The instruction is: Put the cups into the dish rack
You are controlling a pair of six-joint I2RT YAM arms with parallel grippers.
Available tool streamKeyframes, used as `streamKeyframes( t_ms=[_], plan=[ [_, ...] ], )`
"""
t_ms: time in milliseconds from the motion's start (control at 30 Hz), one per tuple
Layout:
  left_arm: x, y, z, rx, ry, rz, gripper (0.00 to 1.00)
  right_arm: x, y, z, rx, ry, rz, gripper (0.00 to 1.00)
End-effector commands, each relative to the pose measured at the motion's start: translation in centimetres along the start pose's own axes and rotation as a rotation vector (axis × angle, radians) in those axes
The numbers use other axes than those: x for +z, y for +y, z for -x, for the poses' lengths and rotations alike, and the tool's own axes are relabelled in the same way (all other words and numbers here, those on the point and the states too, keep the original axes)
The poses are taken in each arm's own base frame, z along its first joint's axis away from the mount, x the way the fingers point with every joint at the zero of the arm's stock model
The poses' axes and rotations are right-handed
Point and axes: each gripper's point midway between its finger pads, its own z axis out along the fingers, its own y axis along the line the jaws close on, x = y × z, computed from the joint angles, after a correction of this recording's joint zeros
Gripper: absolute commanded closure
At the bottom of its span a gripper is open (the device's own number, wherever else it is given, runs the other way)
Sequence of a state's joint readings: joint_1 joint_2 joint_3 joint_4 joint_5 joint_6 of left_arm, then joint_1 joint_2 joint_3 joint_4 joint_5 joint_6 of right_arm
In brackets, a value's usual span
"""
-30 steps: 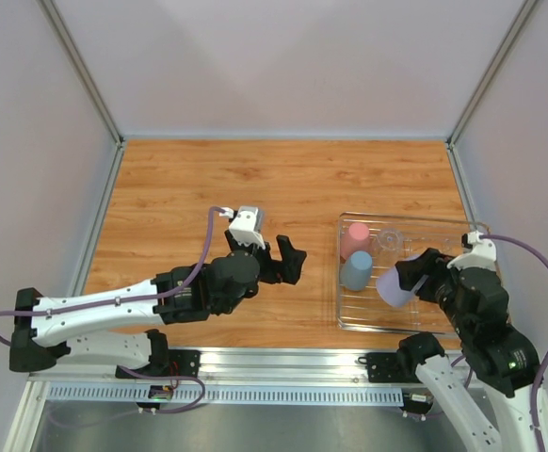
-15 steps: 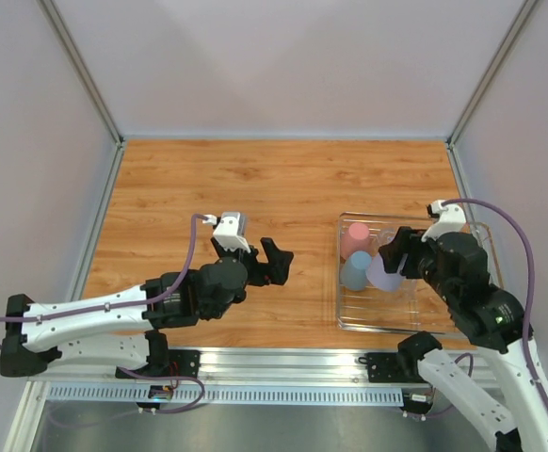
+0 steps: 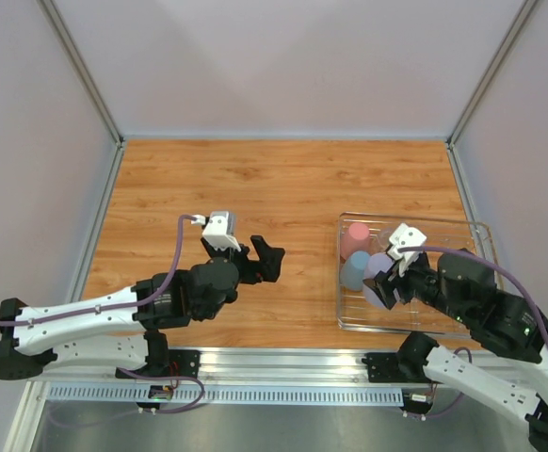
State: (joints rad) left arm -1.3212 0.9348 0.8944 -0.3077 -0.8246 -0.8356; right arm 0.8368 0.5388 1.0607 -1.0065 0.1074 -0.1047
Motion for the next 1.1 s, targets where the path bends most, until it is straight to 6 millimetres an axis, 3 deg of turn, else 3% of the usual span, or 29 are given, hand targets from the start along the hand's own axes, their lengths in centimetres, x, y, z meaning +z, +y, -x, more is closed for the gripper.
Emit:
streamKeyframes(
  t_ms=[0, 167, 333, 400, 500, 633, 1067],
  plan=[
    [-0.1, 0.7, 0.3, -0.014, -0.018, 0.023, 0.0, 0.4, -0.4, 0.2, -0.25, -0.004, 0.032, 0.99],
    [0.0, 1.0, 0.3, 0.0, -0.025, 0.035, 0.0, 2.3, 1.1, -2.2, -0.31, 0.047, 0.118, 1.0],
    [0.1, 1.5, 0.2, 0.0, -0.03, 0.045, 0.0, 2.7, 2.5, -2.2, -0.343, -0.001, 0.195, 0.99],
    [0.1, 1.8, 0.0, -0.003, -0.028, 0.048, 0.0, 2.6, 4.5, -2.8, -0.402, -0.047, 0.312, 1.0],
    [0.2, 2.1, -0.4, -0.017, -0.025, 0.054, 0.0, 2.5, 5.7, -3.1, -0.449, -0.129, 0.372, 0.99],
    [0.2, 2.5, -0.7, -0.024, -0.02, 0.059, 0.0, 3.2, 5.7, -5.5, -0.465, -0.141, 0.361, 0.99],
    [0.8, 1.9, -1.1, -0.013, -0.017, 0.055, 0.0, 5.4, 6.5, -7.1, -0.426, -0.17, 0.372, 0.99]
  ],
)
